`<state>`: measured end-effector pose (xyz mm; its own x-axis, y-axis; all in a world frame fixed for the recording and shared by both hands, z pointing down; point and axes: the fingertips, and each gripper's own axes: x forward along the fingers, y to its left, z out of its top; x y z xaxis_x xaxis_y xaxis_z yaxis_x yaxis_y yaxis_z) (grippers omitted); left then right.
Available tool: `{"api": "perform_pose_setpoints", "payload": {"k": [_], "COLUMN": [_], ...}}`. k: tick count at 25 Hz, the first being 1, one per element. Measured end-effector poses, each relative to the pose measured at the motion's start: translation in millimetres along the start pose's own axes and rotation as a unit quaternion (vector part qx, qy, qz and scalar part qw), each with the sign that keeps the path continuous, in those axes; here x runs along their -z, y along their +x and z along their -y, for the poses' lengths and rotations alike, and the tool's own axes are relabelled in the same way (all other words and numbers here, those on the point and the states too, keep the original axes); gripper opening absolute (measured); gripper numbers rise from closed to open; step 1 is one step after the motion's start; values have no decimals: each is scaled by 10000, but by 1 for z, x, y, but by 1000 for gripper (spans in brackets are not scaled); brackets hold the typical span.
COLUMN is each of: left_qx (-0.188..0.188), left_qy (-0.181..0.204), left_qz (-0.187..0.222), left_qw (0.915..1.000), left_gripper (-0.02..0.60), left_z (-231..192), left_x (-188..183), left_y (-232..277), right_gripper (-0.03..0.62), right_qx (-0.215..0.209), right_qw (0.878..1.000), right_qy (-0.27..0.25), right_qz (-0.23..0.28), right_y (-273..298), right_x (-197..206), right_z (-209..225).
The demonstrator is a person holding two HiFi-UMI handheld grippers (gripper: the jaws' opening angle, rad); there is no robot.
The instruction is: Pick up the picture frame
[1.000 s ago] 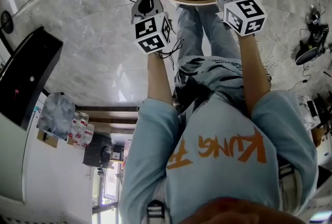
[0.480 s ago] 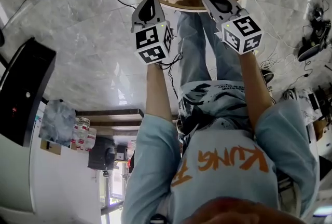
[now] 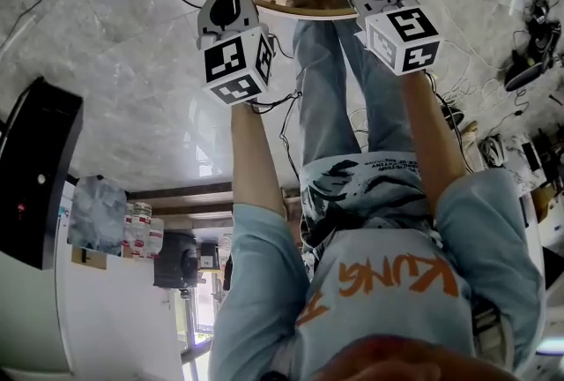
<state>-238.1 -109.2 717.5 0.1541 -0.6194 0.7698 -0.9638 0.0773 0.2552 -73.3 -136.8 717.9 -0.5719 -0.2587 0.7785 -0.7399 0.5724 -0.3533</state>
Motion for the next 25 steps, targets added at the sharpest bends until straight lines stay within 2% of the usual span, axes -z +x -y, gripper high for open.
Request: {"api": "perform_pose_setpoints", "payload": {"k": [4,7,11,14,20,25], "left_qx": [-97,-146,-146,-230,-574,-595], "left_qy": [77,154,155,7,-17,-100], "left_qz": [-170,-296,-439,-552,-777,-926], "left_qw": [9998,9993,9988,9982,9953,9939], "left_gripper": [20,20,22,140,155,156], "left_z": [-9,-14,-19,-23,-38,-46], "left_x": [6,8,11,9,9,12], "left_y": [15,27,40,48,66,77], "right_gripper": [4,87,100,111,150,155], "right_qx": [148,59,114,201,327,471], "right_qw": [9999,9999,9998,9998,9993,9984], "right_qy": [-73,-36,-42,-22,-76,-87], "right_qz": [-39,-92,-126,-87,-155,-285], "right_y": [16,28,40,48,63,74], "right_x": [-3,-5,-6,-12,-19,-21], "right_z": [8,11,13,19,29,40]}}
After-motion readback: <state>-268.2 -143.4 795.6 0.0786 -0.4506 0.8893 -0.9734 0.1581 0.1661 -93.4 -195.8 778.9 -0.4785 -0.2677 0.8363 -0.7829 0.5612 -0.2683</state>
